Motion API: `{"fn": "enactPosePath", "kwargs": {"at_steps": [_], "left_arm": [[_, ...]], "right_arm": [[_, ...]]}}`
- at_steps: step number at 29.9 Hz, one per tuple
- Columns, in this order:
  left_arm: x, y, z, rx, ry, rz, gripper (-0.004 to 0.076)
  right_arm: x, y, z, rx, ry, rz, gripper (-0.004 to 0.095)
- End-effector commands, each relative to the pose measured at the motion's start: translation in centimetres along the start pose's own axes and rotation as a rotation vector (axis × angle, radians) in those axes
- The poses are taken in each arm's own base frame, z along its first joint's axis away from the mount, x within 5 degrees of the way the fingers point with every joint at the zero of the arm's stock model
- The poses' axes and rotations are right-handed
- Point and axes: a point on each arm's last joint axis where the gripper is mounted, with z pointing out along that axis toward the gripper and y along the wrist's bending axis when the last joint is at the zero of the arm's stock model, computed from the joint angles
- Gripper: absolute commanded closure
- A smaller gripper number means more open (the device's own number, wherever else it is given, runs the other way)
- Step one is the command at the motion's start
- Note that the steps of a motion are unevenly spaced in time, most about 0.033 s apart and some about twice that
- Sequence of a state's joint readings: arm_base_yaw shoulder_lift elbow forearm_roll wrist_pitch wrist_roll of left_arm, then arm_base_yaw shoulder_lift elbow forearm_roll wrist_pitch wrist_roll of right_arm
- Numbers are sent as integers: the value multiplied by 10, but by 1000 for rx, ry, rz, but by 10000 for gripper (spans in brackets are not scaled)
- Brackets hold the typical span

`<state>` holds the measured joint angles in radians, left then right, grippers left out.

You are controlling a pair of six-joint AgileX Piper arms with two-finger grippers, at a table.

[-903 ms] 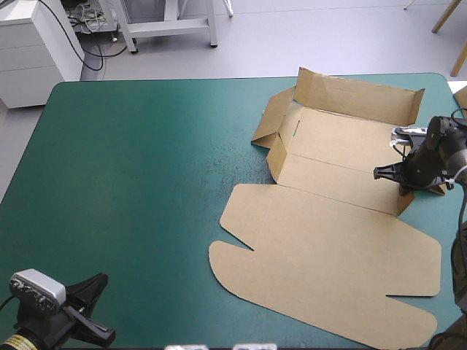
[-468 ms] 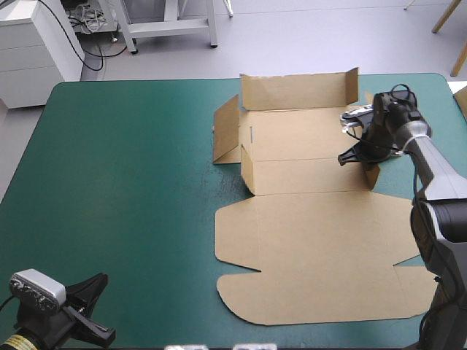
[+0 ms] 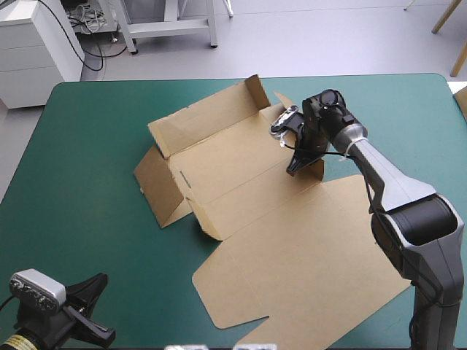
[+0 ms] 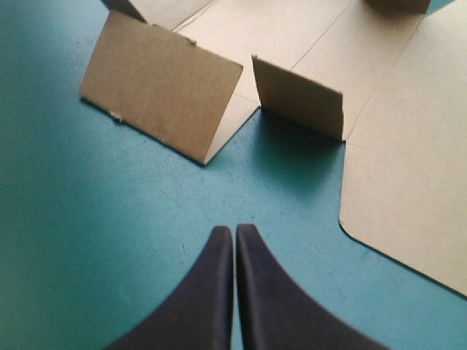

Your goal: Fold the box

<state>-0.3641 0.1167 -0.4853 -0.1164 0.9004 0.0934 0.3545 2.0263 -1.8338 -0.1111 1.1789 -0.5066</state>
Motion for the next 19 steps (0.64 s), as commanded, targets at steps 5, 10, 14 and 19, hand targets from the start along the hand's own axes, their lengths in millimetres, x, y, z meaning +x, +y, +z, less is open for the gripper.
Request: {"fn": "enactPosePath", "kwargs": {"at_steps": [5, 10, 14, 19], "left_arm": [[-12, 0, -2, 4, -76, -5, 731], [-12, 0, -2, 4, -76, -5, 731], [-12, 0, -2, 4, -76, -5, 731], [-12, 0, -2, 4, -76, -5, 731]], "right_arm": [[-29, 41, -42, 54, -108, -366, 928], [-41, 66, -46, 51, -131, -523, 928], [-53, 88, -50, 69, -185, -624, 928], [-69, 110, -52, 108, -271, -732, 928]]}}
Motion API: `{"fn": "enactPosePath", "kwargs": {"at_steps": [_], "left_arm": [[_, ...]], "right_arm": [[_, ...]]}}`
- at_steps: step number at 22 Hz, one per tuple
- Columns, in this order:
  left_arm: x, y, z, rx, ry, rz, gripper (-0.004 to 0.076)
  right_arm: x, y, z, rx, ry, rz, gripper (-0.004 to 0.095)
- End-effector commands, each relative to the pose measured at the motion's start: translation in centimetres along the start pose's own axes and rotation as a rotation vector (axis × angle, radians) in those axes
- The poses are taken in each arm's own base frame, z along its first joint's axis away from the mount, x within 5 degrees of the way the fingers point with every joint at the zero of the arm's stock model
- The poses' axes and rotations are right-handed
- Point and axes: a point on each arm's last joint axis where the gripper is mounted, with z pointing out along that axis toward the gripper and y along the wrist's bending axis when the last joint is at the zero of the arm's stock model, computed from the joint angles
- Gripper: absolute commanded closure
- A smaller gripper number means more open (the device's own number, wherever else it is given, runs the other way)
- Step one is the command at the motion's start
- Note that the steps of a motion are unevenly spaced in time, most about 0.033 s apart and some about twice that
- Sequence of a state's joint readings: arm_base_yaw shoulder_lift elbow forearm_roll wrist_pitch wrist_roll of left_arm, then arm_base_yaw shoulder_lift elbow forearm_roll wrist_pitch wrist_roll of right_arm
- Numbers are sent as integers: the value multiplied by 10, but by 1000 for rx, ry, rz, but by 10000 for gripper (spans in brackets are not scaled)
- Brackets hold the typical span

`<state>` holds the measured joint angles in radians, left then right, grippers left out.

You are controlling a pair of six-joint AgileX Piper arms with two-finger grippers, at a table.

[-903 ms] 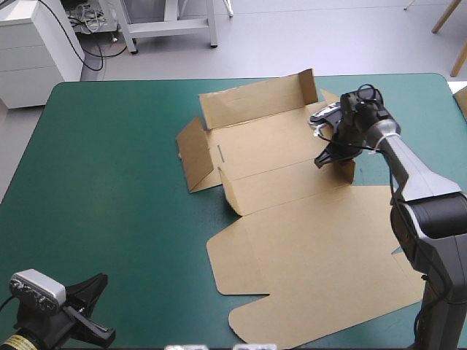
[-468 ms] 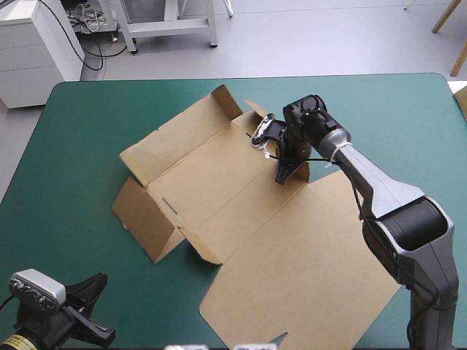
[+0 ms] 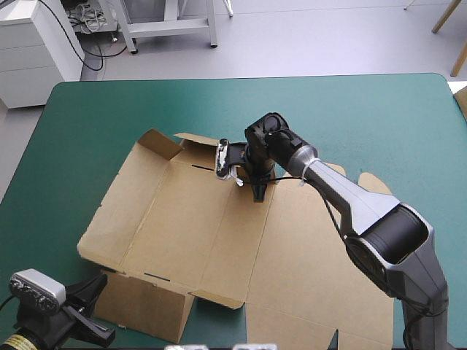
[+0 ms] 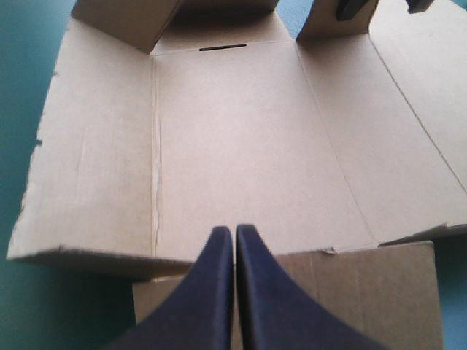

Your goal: Fold the box

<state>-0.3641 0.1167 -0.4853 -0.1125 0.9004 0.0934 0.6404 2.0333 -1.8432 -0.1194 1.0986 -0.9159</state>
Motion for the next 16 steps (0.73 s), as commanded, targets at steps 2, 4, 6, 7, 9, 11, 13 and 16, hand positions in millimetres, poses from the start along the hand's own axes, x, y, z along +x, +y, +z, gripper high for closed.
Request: {"fn": "enactPosePath", "kwargs": {"at_steps": [2, 4, 6, 7, 9, 11, 13, 16], "left_arm": [[-12, 0, -2, 7, -78, -7, 731], [-12, 0, -2, 7, -78, -7, 731], [-12, 0, -2, 7, -78, -7, 731], [-12, 0, -2, 7, -78, -7, 731], [-12, 0, -2, 7, -78, -7, 731], [-12, 0, -2, 7, -78, -7, 731], [-12, 0, -2, 7, -78, -7, 731], [-12, 0, -2, 7, -78, -7, 731]], "right_arm": [[-20, -3, -31, 128, -96, -99, 928], [-26, 0, -26, 121, -100, -134, 928], [-29, 1, -19, 122, -93, -160, 930], [-28, -1, -15, 134, -80, -176, 930], [-25, -6, -10, 185, -24, -216, 929], [-25, -8, -7, 204, -14, -228, 929], [-27, -8, -5, 213, -30, -228, 930], [-30, -9, -6, 222, -63, -212, 930]]}}
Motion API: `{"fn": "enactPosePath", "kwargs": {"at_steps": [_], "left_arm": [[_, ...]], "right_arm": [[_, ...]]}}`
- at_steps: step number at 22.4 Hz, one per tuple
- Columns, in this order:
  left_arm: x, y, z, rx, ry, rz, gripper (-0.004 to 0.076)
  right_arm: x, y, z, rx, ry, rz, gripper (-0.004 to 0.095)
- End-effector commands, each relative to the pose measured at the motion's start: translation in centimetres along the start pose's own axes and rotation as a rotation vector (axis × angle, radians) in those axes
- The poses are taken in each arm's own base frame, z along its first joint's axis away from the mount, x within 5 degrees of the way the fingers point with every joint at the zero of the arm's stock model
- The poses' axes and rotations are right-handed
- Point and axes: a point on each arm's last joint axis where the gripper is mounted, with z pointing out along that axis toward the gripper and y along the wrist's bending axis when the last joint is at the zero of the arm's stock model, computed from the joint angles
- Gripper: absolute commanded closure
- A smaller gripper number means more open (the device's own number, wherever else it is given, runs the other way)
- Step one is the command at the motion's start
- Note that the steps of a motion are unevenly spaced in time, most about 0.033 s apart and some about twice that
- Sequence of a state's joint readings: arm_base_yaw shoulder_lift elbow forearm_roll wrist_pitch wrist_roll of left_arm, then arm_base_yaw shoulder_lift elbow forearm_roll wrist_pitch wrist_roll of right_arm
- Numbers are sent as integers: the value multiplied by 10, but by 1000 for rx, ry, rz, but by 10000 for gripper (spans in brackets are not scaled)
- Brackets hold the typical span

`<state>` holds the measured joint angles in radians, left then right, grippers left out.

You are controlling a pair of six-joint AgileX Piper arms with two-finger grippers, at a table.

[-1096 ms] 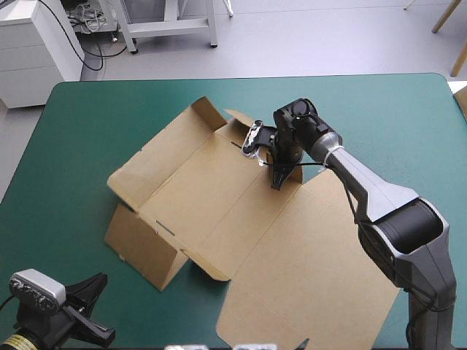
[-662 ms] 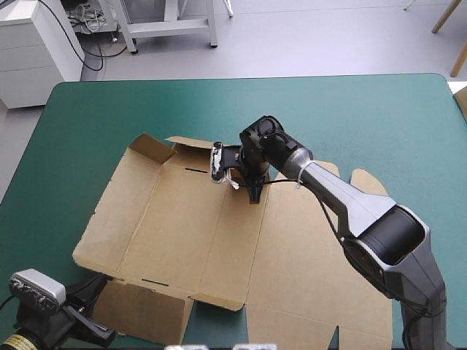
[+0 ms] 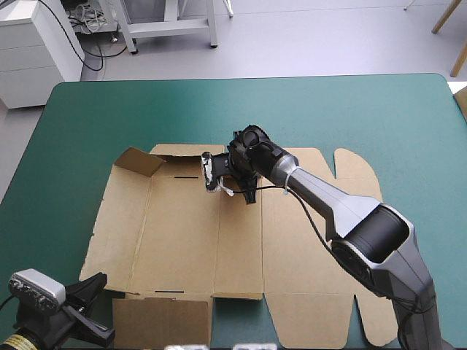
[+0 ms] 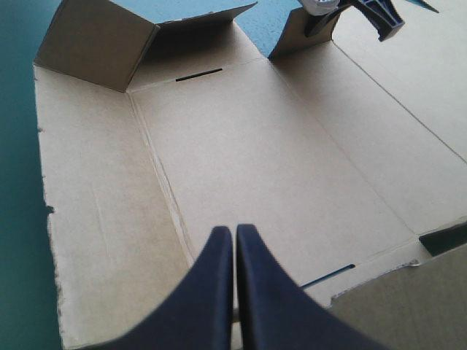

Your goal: Fold the box

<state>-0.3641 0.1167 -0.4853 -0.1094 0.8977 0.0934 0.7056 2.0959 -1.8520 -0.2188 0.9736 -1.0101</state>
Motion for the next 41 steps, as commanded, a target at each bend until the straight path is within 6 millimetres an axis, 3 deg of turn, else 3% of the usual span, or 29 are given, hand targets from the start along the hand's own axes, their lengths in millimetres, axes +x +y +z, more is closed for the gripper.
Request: {"fn": "enactPosePath", "kwargs": {"at_steps": [1, 4, 10, 14, 16, 21, 22, 23, 25, 26, 28, 29, 32, 35, 40, 41], "left_arm": [[-12, 0, -2, 9, -76, -9, 731], [-12, 0, -2, 9, -76, -9, 731], [-12, 0, -2, 9, -76, -9, 731], [-12, 0, -2, 9, -76, -9, 731], [-12, 0, -2, 9, -76, -9, 731], [-12, 0, -2, 9, -76, -9, 731], [-12, 0, -2, 9, -76, -9, 731], [-12, 0, -2, 9, -76, -9, 731], [-12, 0, -2, 9, -76, -9, 731], [-12, 0, -2, 9, -76, -9, 731], [-12, 0, -2, 9, -76, -9, 731], [-12, 0, -2, 9, -76, -9, 731], [-12, 0, -2, 9, -76, -9, 731], [-12, 0, -2, 9, -76, -9, 731], [-12, 0, -2, 9, -76, -9, 731], [-12, 0, -2, 9, -76, -9, 731]], "right_arm": [[1, -18, -28, 134, -54, 3, 926], [0, -22, -34, 141, -63, 24, 853], [2, -38, -74, 141, -69, 162, 584], [4, -46, -105, 159, -90, 322, 548], [7, -49, -126, 202, -120, 364, 549], [23, -44, -199, 303, -234, 556, 560], [30, -39, -228, 332, -289, 628, 560], [32, -37, -239, 338, -317, 658, 560], [46, -23, -287, 379, -421, 788, 625], [50, -20, -297, 388, -444, 823, 683], [62, -4, -321, 407, -476, 867, 895], [70, 7, -328, 398, -483, 916, 924], [85, 37, -336, 372, -465, 961, 926], [106, 83, -332, 316, -424, 1016, 926], [139, 167, -305, 245, -380, 1120, 926], [142, 176, -302, 240, -385, 1135, 926]]}}
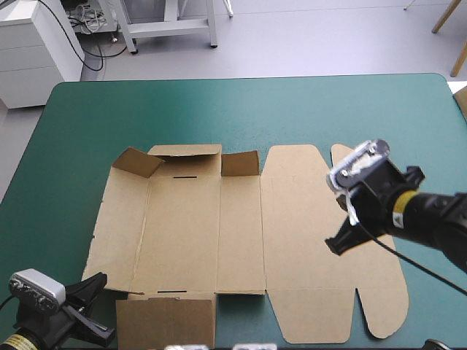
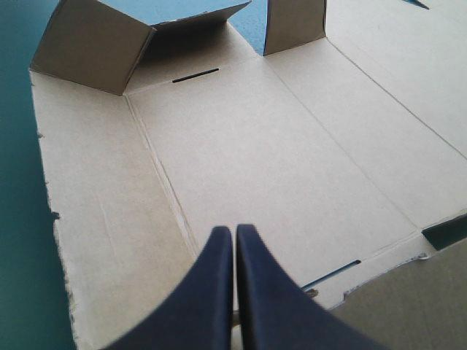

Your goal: Fold the box

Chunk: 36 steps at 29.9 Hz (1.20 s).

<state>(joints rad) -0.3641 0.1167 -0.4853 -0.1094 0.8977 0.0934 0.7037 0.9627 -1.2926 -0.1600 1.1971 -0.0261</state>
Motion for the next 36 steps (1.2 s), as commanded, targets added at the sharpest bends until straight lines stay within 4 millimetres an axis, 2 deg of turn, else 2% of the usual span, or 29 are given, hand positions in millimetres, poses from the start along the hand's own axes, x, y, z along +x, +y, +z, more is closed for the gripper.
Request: {"fn": "enactPosePath", "kwargs": {"at_steps": [1, 8, 14, 17, 20, 23, 26, 29, 31, 36], "left_arm": [[-12, 0, -2, 9, -76, -9, 731], [-12, -1, -2, 13, -76, -12, 731], [-12, -2, -2, 25, -77, -23, 731], [-12, -2, -2, 26, -77, -24, 731], [-12, -2, -2, 26, -77, -24, 717], [-12, -2, -2, 26, -77, -24, 644], [-12, -2, -2, 26, -77, -24, 506], [-12, -2, -2, 26, -77, -24, 322], [-12, -2, -2, 26, -77, -24, 243], [-13, -3, -2, 33, -82, -35, 243]], "right_arm": [[34, 0, -10, 18, -85, 51, 926], [109, 9, 0, 5, -162, 125, 926], [156, 16, 9, -5, -239, 181, 926], [173, 18, 13, -8, -257, 199, 926], [184, 19, 14, -10, -280, 210, 926], [186, 19, 12, -12, -298, 214, 926], [186, 19, 11, -12, -300, 214, 926], [186, 19, 11, -12, -300, 214, 926], [186, 19, 11, -12, -300, 214, 926], [186, 19, 11, -12, -300, 214, 926]]}}
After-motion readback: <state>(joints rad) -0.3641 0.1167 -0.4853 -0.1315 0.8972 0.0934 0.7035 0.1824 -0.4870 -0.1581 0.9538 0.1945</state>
